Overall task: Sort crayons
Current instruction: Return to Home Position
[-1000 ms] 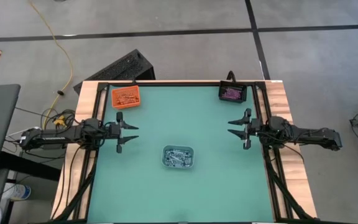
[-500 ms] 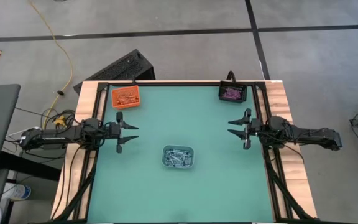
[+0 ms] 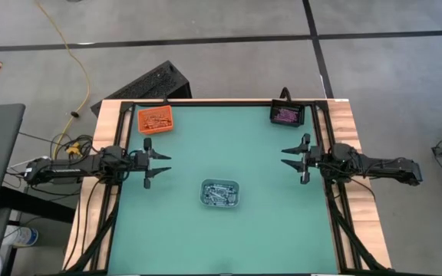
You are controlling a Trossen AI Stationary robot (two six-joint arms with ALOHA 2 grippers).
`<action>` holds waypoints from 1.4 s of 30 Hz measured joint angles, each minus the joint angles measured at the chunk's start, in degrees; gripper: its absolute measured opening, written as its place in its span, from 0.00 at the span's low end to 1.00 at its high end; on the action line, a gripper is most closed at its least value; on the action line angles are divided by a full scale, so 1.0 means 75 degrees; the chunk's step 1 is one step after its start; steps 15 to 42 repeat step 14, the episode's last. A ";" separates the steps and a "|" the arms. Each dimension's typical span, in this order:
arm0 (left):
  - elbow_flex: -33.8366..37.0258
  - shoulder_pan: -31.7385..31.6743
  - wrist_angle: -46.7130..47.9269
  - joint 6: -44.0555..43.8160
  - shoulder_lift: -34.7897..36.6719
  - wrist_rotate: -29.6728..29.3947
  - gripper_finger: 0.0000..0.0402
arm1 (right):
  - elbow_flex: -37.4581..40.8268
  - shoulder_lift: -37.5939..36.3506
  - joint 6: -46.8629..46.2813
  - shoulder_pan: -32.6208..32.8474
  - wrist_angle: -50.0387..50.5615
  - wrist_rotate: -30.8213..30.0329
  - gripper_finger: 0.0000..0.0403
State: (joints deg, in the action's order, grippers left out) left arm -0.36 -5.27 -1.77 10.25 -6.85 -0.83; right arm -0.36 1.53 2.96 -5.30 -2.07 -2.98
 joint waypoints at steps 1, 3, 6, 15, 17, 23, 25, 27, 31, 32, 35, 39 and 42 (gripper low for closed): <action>0.0000 0.0000 0.0000 -0.0007 0.0000 0.0000 0.39 | 0.0000 0.0000 0.0000 0.0000 0.0000 0.0001 0.43; 0.0000 0.0001 0.0000 -0.0040 0.0000 0.0000 0.39 | 0.0000 0.0001 0.0003 0.0000 0.0000 0.0000 0.43; 0.0000 -0.0001 0.0001 -0.0006 0.0000 -0.0001 0.39 | 0.0000 -0.0002 0.0000 0.0000 0.0001 0.0003 0.43; 0.0000 0.0001 -0.0001 -0.0005 0.0000 -0.0002 0.39 | 0.0000 -0.0001 0.0000 0.0000 0.0002 0.0000 0.43; 0.0000 0.0001 -0.0001 -0.0005 0.0000 -0.0002 0.39 | 0.0000 -0.0001 0.0000 0.0000 0.0002 0.0000 0.43; 0.0000 0.0001 -0.0001 -0.0005 0.0000 -0.0002 0.39 | 0.0000 -0.0001 0.0000 0.0000 0.0002 0.0000 0.43; 0.0000 0.0001 -0.0001 -0.0005 0.0000 -0.0002 0.39 | 0.0000 -0.0001 0.0000 0.0000 0.0002 0.0000 0.43; 0.0000 0.0001 -0.0001 -0.0005 0.0000 -0.0002 0.39 | 0.0000 -0.0001 0.0000 0.0000 0.0002 0.0000 0.43; 0.0000 0.0001 -0.0001 -0.0005 0.0000 -0.0002 0.39 | 0.0000 -0.0001 0.0000 0.0000 0.0002 0.0000 0.43; 0.0000 0.0001 -0.0001 -0.0005 0.0000 -0.0002 0.39 | 0.0000 -0.0001 0.0000 0.0000 0.0002 0.0000 0.43; 0.0000 0.0001 -0.0001 -0.0005 0.0000 -0.0002 0.39 | 0.0000 -0.0001 0.0000 0.0000 0.0002 0.0000 0.43; 0.0000 0.0001 -0.0001 -0.0005 0.0000 -0.0002 0.39 | 0.0000 -0.0001 0.0000 0.0000 0.0002 0.0000 0.43; 0.0000 0.0001 -0.0001 -0.0005 0.0000 -0.0002 0.39 | 0.0000 -0.0001 0.0000 0.0000 0.0002 0.0000 0.43</action>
